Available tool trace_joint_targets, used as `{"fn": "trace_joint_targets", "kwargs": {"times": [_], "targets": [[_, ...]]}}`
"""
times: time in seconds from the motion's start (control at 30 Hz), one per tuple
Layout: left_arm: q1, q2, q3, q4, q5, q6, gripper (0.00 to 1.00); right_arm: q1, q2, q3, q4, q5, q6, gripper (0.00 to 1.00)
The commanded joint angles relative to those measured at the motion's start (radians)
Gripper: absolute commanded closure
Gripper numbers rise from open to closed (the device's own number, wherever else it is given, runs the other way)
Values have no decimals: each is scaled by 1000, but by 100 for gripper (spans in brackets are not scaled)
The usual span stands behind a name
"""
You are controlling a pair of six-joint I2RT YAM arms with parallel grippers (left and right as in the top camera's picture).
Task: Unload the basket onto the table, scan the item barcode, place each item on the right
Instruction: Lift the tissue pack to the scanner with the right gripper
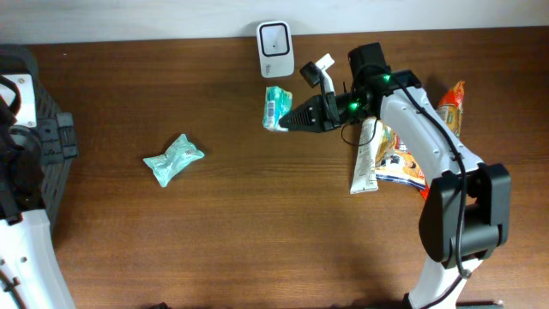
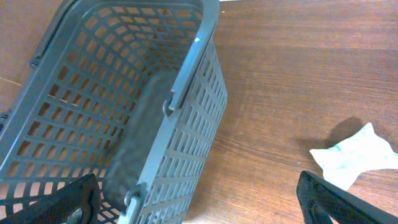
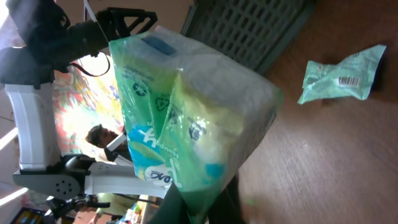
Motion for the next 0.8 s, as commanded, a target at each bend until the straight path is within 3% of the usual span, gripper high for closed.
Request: {"fn": "trace_joint_targets", "kwargs": {"times": [0.0,0.13,0.17,0.2,0.3,0.37,0.47,0.53,0.57,0.63,0.77], "targets": [[3,-2,5,2,8,11,1,35,-43,40,6,534,166,96],[3,-2,5,2,8,11,1,167,-37,122,-62,1141,247,96],[3,-2,5,2,8,11,1,192,5,323,-154,1410,230,96],[3,-2,5,2,7,11,1,193,27,405,-150,1503,215,96],[3,-2,5,2,7,11,1,198,90,486,80,1728,20,96],[3,-2,5,2,7,11,1,205,160,485,238,1828,-91,96],[3,-2,5,2,8,11,1,224,323,485,526,1946,-377,96],[3,-2,5,2,8,11,1,244,468,485,794,1996,-749,96],[3,-2,5,2,8,11,1,249,509,485,871,2004,-851,96],[3,-2,5,2,7,11,1,251,551,484,958,2016,-896,96],[3,-2,5,2,8,11,1,251,558,484,960,2017,-896,96]]}}
